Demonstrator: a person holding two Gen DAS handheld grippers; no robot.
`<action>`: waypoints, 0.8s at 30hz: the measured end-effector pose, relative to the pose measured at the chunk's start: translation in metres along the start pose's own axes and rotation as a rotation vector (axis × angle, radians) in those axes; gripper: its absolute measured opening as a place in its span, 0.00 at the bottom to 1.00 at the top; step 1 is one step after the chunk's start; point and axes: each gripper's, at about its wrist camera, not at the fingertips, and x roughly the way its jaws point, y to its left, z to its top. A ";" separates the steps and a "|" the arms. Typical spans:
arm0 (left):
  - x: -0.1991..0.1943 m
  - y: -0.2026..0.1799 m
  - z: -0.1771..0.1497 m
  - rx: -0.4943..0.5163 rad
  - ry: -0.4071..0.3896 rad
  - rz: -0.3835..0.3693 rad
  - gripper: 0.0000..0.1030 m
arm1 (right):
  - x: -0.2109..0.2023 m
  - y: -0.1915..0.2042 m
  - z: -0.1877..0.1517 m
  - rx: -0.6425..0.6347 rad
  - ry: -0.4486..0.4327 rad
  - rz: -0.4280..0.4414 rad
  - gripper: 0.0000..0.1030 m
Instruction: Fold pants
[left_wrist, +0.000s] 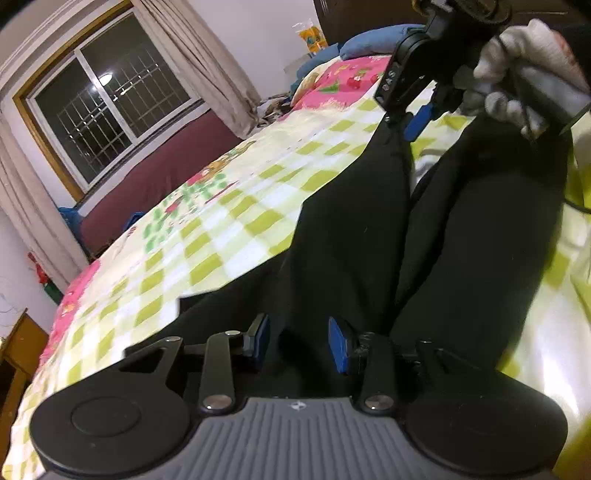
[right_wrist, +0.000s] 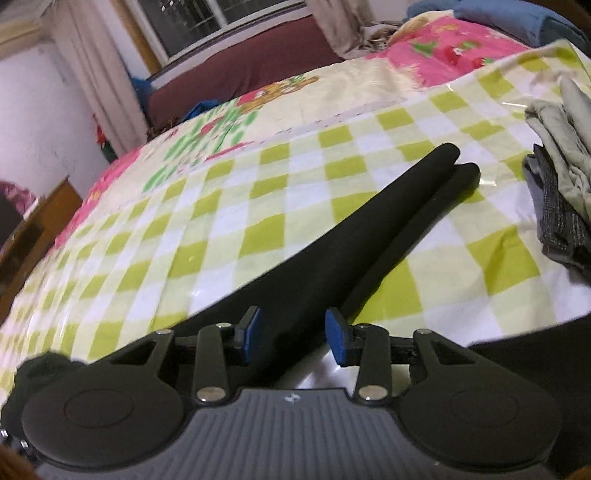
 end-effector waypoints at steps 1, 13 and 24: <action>0.003 -0.001 0.003 -0.009 0.000 -0.006 0.49 | 0.005 -0.004 0.005 0.011 -0.014 -0.003 0.38; 0.030 -0.007 0.030 -0.018 -0.028 -0.027 0.53 | 0.044 -0.058 0.055 0.145 -0.124 -0.132 0.38; 0.044 -0.009 0.035 -0.026 -0.037 -0.030 0.54 | 0.083 -0.097 0.076 0.301 -0.108 -0.120 0.39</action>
